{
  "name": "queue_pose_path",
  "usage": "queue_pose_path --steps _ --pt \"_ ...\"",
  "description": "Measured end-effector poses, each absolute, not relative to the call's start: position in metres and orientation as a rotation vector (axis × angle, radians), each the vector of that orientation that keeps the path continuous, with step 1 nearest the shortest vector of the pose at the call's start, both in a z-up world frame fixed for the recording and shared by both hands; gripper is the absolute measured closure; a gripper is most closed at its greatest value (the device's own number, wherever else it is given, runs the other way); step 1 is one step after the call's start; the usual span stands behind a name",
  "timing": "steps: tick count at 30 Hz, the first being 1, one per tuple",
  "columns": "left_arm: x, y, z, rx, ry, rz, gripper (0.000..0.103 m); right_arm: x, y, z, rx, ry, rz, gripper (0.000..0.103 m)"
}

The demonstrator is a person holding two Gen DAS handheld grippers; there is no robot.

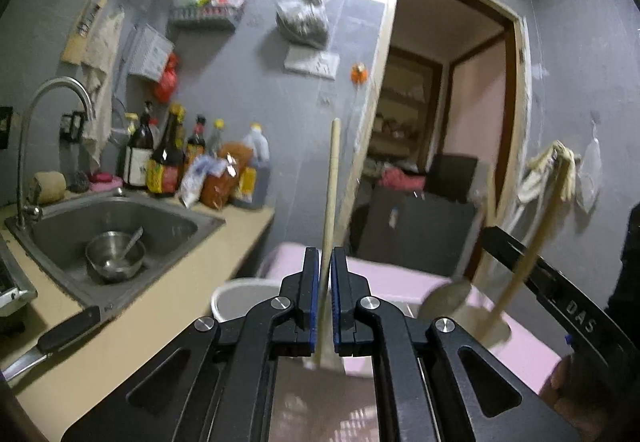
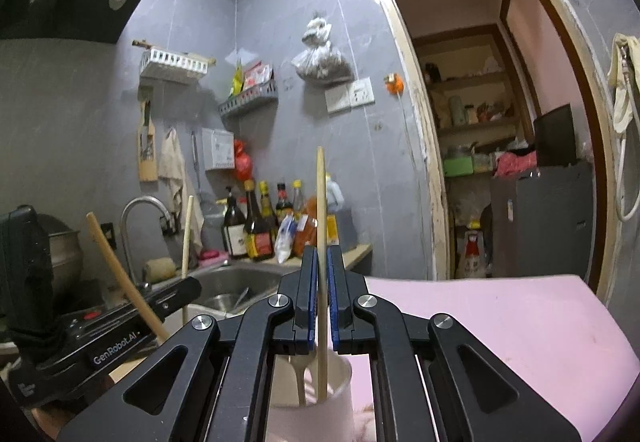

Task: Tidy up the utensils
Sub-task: 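Lower the chopsticks into the caddy and open both tools, then move both open tools back down to the remaining utensils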

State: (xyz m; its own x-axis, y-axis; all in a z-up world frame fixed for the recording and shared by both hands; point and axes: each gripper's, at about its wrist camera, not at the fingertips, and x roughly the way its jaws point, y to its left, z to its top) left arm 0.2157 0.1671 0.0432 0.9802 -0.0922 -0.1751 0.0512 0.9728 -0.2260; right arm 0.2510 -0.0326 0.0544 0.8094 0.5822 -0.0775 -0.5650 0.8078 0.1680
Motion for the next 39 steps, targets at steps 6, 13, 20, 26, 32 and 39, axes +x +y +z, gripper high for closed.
queue_pose_path --steps 6,13,20,26,32,39 --pt "0.198 0.167 0.041 -0.279 0.224 -0.105 0.058 0.245 -0.041 0.054 0.147 0.173 0.646 0.081" --pt "0.171 0.162 0.058 -0.289 0.204 -0.078 0.029 0.229 -0.067 0.068 0.158 0.141 0.642 0.05" --pt "0.147 0.137 0.077 -0.211 0.159 -0.025 0.008 0.204 -0.109 0.082 0.157 0.085 0.607 0.02" --pt "0.133 0.107 0.084 -0.143 0.143 -0.066 0.004 0.185 -0.151 0.09 0.162 0.039 0.563 0.0" --pt "0.131 0.075 0.081 -0.113 0.165 -0.157 0.004 0.172 -0.181 0.091 0.089 0.04 0.512 0.0" --pt "0.139 0.041 0.07 -0.097 0.245 -0.242 0.004 0.172 -0.204 0.078 0.011 0.101 0.47 0.0"
